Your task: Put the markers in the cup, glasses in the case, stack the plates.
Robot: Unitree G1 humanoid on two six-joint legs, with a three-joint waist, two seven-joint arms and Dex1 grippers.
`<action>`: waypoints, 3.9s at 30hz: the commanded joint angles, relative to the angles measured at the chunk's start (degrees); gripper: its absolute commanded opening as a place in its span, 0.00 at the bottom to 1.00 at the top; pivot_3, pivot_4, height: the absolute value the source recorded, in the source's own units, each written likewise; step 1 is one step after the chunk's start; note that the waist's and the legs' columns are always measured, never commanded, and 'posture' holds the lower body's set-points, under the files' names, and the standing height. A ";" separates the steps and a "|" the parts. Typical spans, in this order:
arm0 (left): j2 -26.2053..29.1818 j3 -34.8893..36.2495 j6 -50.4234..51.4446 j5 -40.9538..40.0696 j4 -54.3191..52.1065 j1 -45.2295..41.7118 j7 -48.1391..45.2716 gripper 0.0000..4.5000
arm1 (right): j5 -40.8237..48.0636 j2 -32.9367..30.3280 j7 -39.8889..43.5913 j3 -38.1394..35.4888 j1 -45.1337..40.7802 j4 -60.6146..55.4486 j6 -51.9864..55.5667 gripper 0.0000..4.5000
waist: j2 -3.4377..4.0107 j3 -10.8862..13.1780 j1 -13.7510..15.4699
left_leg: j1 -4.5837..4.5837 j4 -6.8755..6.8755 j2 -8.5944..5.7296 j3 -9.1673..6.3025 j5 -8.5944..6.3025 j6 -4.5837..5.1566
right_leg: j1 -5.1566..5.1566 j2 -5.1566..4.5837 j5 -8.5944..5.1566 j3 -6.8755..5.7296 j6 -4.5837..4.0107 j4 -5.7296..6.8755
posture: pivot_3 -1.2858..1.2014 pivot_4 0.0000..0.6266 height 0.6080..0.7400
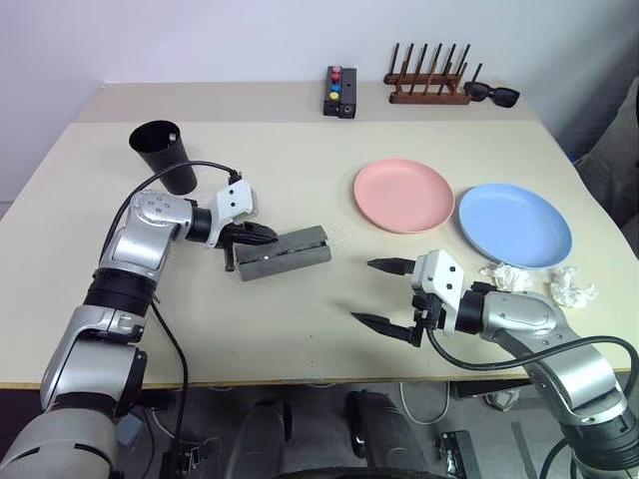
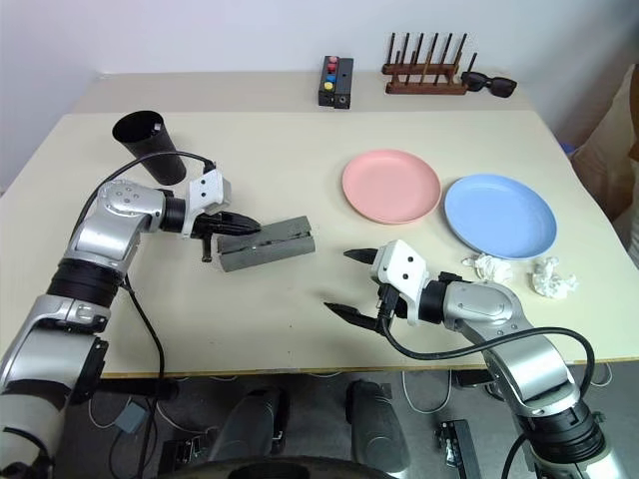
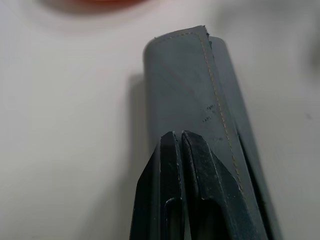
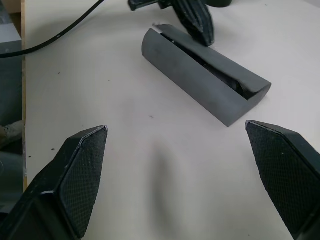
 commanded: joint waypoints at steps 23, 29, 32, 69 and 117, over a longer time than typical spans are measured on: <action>0.10 10.38 11.46 -15.20 -16.87 5.77 4.17 0.03 | -7.45 -1.63 -4.88 -3.12 -4.86 6.21 -2.97 1.00 | 0.01 -0.01 -0.14 | 0.01 0.02 0.00 0.01 0.00 0.00 | 0.01 -0.02 -0.01 0.00 -0.01 -0.01 | 0.52 0.24 0.96; 1.80 11.96 16.11 -20.68 -27.75 12.23 4.47 0.03 | -16.91 -4.75 -9.88 -4.41 -7.85 16.93 -5.43 1.00 | 0.03 -0.01 -0.03 | 0.03 -0.03 0.01 0.05 0.00 0.00 | 0.00 -0.03 -0.01 0.02 -0.03 -0.01 | 0.52 0.24 0.96; 1.57 11.95 18.48 -23.16 -32.07 14.86 5.36 0.03 | -19.95 -7.00 -11.82 -6.25 -8.86 22.30 -4.78 1.00 | 0.03 -0.01 0.19 | 0.02 0.00 0.01 0.04 0.00 0.00 | 0.00 -0.03 -0.08 0.02 -0.17 0.00 | 0.52 0.24 0.96; -7.86 10.30 12.09 -24.71 -31.72 19.31 20.02 0.02 | -28.84 -6.21 -14.73 -2.27 -15.92 26.12 -20.54 0.02 | 0.07 -0.01 -0.19 | 0.08 -0.01 -0.01 0.15 0.00 0.00 | 0.03 0.01 0.00 0.13 -0.06 -0.05 | 0.52 0.24 0.96; -16.58 2.04 15.34 -26.95 -33.98 14.00 20.55 0.02 | -12.45 1.51 -21.77 -27.83 7.67 15.50 15.56 0.49 | 0.19 -0.05 0.10 | 0.03 -0.01 -0.04 0.21 0.00 0.00 | 0.09 0.00 -0.07 0.21 -0.26 -0.30 | 0.52 0.24 0.96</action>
